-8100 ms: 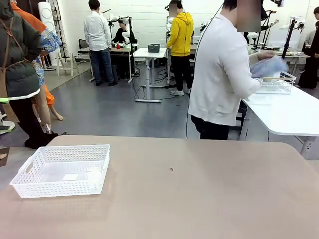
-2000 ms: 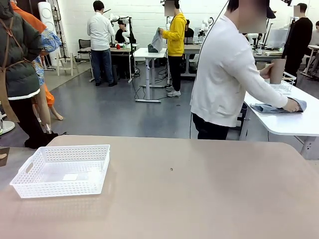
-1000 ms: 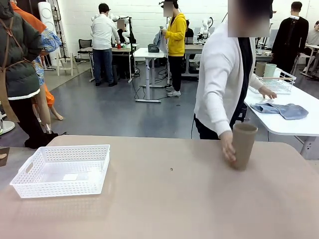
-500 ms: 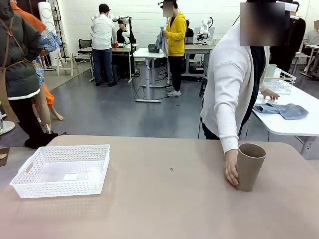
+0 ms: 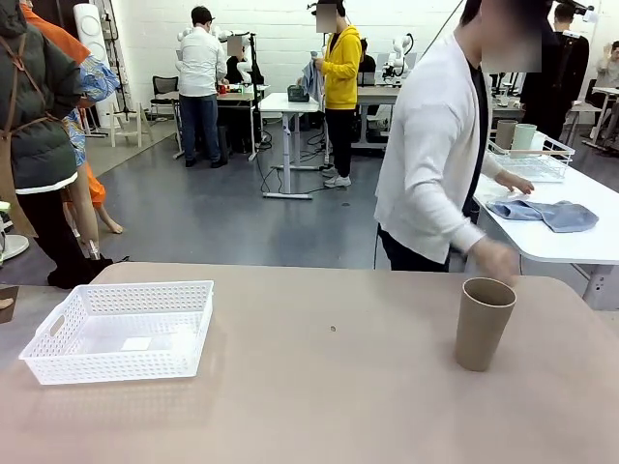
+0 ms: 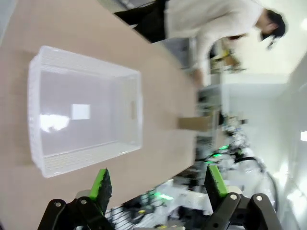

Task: Clean and organize the cups into the basket.
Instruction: Pick up the Organizing basket and move it to the center of the table, then pick up the Reusable plastic cup from the right side of the table and place it inside the Organizing basket.

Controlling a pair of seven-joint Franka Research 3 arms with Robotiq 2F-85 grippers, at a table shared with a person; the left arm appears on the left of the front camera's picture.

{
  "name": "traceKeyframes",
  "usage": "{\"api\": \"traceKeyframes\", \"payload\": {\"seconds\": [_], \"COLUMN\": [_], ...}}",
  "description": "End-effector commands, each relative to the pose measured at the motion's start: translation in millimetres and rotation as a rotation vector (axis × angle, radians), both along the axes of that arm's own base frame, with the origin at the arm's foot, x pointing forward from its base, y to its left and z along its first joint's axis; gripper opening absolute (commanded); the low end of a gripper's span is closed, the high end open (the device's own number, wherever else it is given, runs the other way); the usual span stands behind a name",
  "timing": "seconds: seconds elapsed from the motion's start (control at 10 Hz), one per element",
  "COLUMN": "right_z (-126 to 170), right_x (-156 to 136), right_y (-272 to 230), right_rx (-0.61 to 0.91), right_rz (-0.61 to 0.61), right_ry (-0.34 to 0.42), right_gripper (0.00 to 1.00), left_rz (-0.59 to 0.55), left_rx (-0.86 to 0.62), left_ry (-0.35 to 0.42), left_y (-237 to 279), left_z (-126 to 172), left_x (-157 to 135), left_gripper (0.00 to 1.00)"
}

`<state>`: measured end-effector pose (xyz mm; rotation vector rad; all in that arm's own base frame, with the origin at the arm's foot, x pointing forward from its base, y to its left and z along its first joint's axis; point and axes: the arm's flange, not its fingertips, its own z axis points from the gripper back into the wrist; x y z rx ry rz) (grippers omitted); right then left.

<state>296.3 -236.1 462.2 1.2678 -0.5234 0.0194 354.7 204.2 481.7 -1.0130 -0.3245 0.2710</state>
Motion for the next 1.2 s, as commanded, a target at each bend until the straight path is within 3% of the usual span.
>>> {"api": "traceKeyframes", "payload": {"seconds": [0.0, 0.2, 0.3, 0.5, 0.8, 1.0, 1.1], "right_z": [1.7, 0.7, 1.2, -2.0, -25.4, -30.1, -21.8], "right_x": [30.3, 34.8, 34.1, 37.9, 44.4, 49.8, 45.0], "right_y": [-0.6, 21.3, 32.9, 50.5, 68.9, 66.6, 62.3], "right_rx": [-0.109, -0.222, -0.321, -0.476, -0.704, -0.684, -0.672], "right_rz": [0.074, 0.161, 0.158, 0.120, 0.186, 0.310, 0.197], "right_ry": [-0.273, -0.378, -0.473, -0.575, -0.618, -0.561, -0.613], "right_gripper": [1.00, 1.00, 1.00, 1.00, 1.00, 1.00, 1.00], "left_rz": [-0.091, -0.060, -0.033, 0.005, 0.005, 0.016, 0.053], "left_rx": [0.302, 0.490, 0.616, 0.763, 0.928, 0.959, 0.902], "left_ry": [0.182, 0.278, 0.285, 0.298, 0.360, 0.377, 0.363], "left_y": [-20.8, -39.6, -50.6, -68.6, -90.7, -97.6, -97.6], "left_z": [18.7, 34.2, 43.8, 55.2, 44.8, 41.6, 41.5], "left_x": [20.2, 33.3, 32.3, 30.3, 36.9, 41.2, 42.2], "left_gripper": [1.00, 1.00, 1.00, 1.00, 1.00, 1.00, 1.00]}}
